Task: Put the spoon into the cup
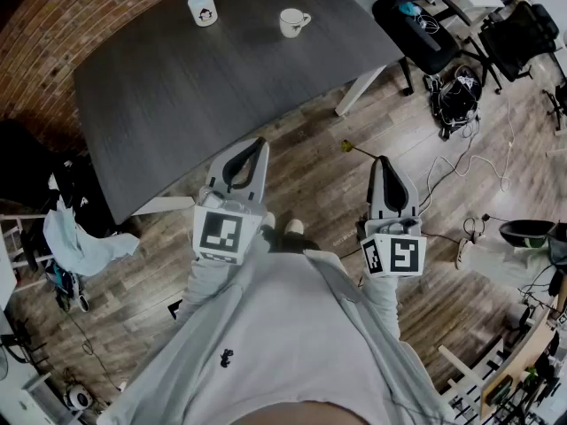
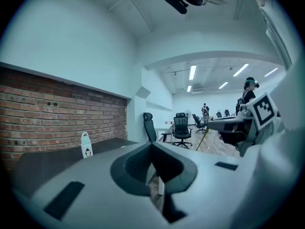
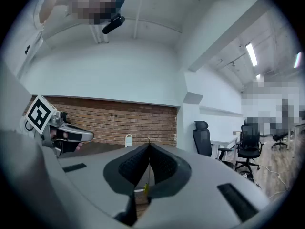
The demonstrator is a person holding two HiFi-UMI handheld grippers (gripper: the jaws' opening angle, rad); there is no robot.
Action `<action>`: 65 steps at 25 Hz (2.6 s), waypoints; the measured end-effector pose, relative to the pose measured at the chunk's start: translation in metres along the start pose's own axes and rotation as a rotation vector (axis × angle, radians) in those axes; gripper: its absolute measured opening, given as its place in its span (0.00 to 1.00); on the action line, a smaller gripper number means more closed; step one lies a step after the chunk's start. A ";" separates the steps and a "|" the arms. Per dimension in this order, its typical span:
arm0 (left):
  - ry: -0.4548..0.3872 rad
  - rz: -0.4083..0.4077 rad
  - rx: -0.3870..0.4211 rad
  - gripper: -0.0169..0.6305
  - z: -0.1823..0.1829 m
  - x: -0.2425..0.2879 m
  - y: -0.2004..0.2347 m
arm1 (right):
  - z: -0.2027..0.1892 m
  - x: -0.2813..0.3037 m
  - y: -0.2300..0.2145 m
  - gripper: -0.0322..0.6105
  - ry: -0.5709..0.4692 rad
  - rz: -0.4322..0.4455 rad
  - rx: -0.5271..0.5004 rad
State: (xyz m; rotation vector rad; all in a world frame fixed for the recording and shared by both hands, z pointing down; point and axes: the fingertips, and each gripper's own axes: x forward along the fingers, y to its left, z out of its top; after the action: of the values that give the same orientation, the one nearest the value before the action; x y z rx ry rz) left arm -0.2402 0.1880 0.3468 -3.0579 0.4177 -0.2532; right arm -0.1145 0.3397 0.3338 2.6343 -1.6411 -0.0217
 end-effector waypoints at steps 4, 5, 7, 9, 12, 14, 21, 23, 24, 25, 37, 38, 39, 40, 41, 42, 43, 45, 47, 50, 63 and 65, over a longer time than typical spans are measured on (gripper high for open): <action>-0.017 -0.011 0.052 0.06 0.001 -0.003 -0.008 | 0.001 -0.010 -0.006 0.08 -0.014 -0.009 0.026; -0.019 -0.009 0.052 0.06 0.001 -0.004 -0.009 | 0.002 -0.012 -0.006 0.08 -0.017 -0.007 0.028; -0.023 -0.002 0.052 0.06 0.002 -0.006 -0.012 | 0.003 -0.017 -0.007 0.08 -0.021 -0.002 0.031; -0.025 0.009 0.055 0.06 0.002 -0.008 -0.017 | 0.003 -0.023 -0.009 0.08 -0.029 0.001 0.038; -0.021 0.016 0.051 0.06 -0.001 -0.008 -0.027 | 0.000 -0.033 -0.013 0.08 -0.034 0.009 0.048; -0.011 0.012 0.045 0.06 -0.004 -0.005 -0.033 | -0.005 -0.034 -0.017 0.08 -0.022 0.016 0.057; 0.011 0.025 0.037 0.06 -0.012 0.026 -0.019 | -0.029 -0.003 -0.033 0.08 0.024 0.032 0.086; 0.011 0.029 0.030 0.06 -0.013 0.042 -0.009 | -0.032 0.016 -0.040 0.08 0.029 0.031 0.094; 0.008 0.030 0.027 0.06 -0.012 0.051 -0.001 | -0.032 0.028 -0.043 0.08 0.027 0.029 0.095; 0.007 0.029 0.026 0.06 -0.011 0.061 0.008 | -0.031 0.041 -0.045 0.08 0.022 0.028 0.094; -0.014 -0.035 0.026 0.06 0.016 0.191 0.101 | -0.006 0.195 -0.072 0.08 -0.001 -0.002 0.062; -0.013 -0.041 0.025 0.06 0.016 0.198 0.106 | -0.008 0.203 -0.073 0.08 0.006 -0.005 0.060; -0.011 -0.046 0.023 0.06 0.016 0.204 0.111 | -0.009 0.210 -0.074 0.08 0.013 -0.008 0.061; -0.009 -0.049 0.021 0.06 0.015 0.210 0.116 | -0.011 0.216 -0.075 0.08 0.019 -0.011 0.063; -0.005 -0.053 0.019 0.06 0.014 0.214 0.120 | -0.013 0.222 -0.075 0.08 0.027 -0.014 0.066; -0.001 -0.058 0.016 0.06 0.013 0.218 0.123 | -0.016 0.226 -0.076 0.08 0.035 -0.018 0.069; 0.004 -0.063 0.012 0.06 0.011 0.222 0.125 | -0.017 0.230 -0.076 0.08 0.044 -0.021 0.071; 0.015 -0.075 0.004 0.06 0.007 0.227 0.129 | -0.020 0.237 -0.075 0.08 0.059 -0.025 0.072; 0.023 -0.083 -0.009 0.06 0.003 0.230 0.133 | -0.022 0.243 -0.072 0.08 0.074 -0.023 0.071; 0.039 -0.081 -0.035 0.06 -0.002 0.239 0.133 | -0.027 0.250 -0.076 0.08 0.091 -0.020 0.074; 0.053 0.061 -0.046 0.06 0.002 0.306 0.166 | -0.035 0.344 -0.119 0.08 0.088 0.110 0.089; 0.053 0.119 -0.051 0.06 0.003 0.316 0.178 | -0.033 0.371 -0.124 0.08 0.083 0.164 0.081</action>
State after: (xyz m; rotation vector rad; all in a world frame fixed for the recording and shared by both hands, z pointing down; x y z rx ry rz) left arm 0.0141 -0.0685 0.3808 -3.0663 0.6157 -0.3244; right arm 0.1617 0.0621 0.3649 2.5090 -1.8616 0.1597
